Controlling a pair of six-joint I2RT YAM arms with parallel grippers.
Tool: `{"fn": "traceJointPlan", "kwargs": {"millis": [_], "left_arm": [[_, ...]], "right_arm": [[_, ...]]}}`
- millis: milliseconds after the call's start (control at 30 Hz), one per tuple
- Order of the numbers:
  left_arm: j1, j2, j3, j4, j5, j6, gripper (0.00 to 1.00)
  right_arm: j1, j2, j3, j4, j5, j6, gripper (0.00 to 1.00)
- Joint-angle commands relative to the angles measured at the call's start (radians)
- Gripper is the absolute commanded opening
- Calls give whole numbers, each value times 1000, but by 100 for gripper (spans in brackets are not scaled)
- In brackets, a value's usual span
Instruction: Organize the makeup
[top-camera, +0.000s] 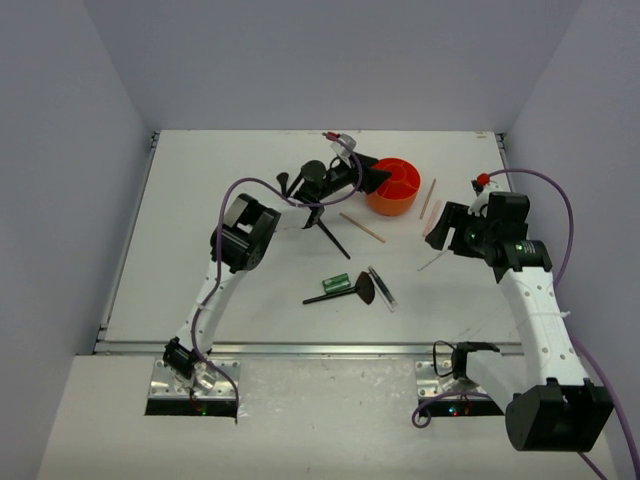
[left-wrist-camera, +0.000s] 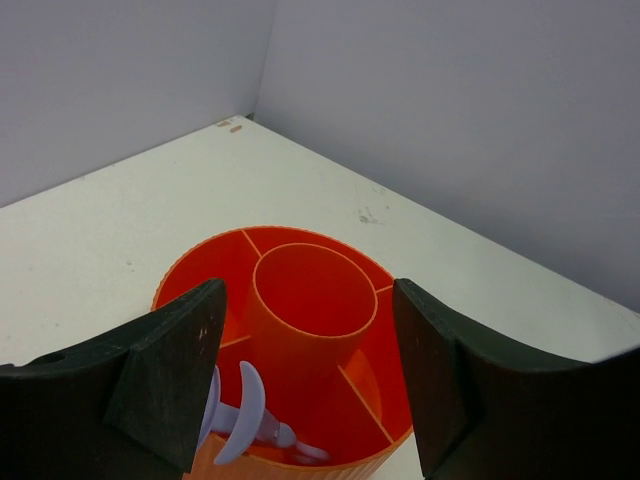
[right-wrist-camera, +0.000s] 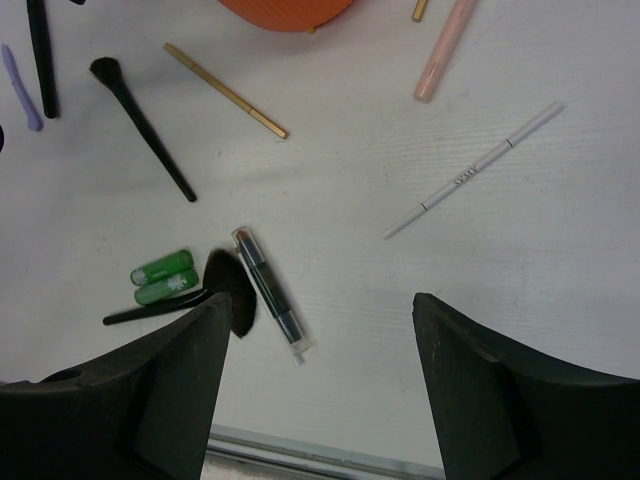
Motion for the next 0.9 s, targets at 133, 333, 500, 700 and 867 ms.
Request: {"fn": "traceJointPlan", "kwargs": {"millis": [133, 333, 500, 700, 867], "left_arm": [[-5, -126, 132, -2, -30, 19, 65], [18, -220, 218, -189, -122, 117, 61], [119, -361, 255, -752, -415, 266, 56], [248, -570, -17, -1215, -661, 347, 57], [325, -611, -174, -1442, -647, 200, 57]], "right_arm": [[2, -12, 13, 46, -1, -9, 74], [2, -23, 28, 79, 48, 24, 71], [2, 24, 80, 54, 122, 50, 71], [3, 78, 69, 39, 155, 106, 70], [4, 102, 48, 55, 166, 124, 70]]}}
